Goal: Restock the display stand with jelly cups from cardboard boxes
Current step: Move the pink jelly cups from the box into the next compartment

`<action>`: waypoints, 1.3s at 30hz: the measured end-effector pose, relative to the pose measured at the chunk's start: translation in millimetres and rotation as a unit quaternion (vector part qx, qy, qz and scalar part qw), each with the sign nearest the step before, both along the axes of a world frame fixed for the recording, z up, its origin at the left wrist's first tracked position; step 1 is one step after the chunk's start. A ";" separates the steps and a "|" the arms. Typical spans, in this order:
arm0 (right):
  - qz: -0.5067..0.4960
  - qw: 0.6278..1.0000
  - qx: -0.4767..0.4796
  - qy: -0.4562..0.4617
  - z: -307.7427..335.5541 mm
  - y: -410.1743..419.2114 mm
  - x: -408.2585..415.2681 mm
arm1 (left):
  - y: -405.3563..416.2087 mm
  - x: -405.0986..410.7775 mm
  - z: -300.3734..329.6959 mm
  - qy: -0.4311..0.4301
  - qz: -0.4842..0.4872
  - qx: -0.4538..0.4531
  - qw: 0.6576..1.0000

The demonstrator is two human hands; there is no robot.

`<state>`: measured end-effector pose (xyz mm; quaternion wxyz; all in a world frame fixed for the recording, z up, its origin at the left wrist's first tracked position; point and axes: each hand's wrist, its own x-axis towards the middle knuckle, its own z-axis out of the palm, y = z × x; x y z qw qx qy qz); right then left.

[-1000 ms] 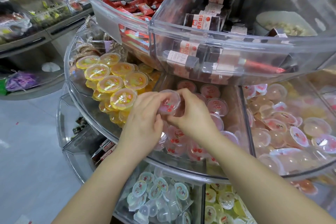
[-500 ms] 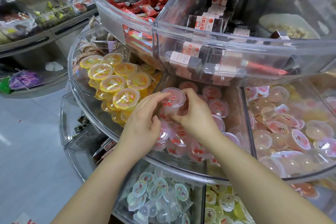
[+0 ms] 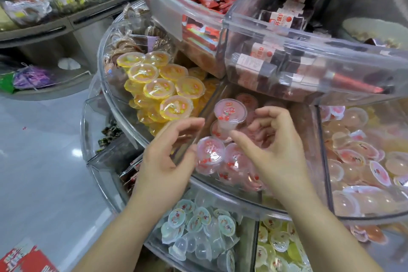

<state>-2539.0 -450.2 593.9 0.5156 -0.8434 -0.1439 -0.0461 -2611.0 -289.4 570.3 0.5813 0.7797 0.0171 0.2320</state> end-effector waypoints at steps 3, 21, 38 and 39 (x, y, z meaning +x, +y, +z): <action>0.100 0.992 0.068 0.034 1.2 28.9 -40.3 | 27.3 -38.3 -20.8 0.023 0.052 -0.067 0.996; 0.249 0.701 -0.408 0.530 -525.5 141.9 -246.2 | 157.6 -291.7 -478.9 0.508 0.181 -0.221 0.813; 0.464 0.651 -0.597 0.074 -852.0 188.7 -194.6 | 150.6 -205.7 -830.7 0.577 -0.083 0.235 0.778; 0.458 0.645 -0.609 0.058 -857.4 183.9 -195.0 | 152.2 -205.4 -835.3 0.580 -0.075 0.255 0.770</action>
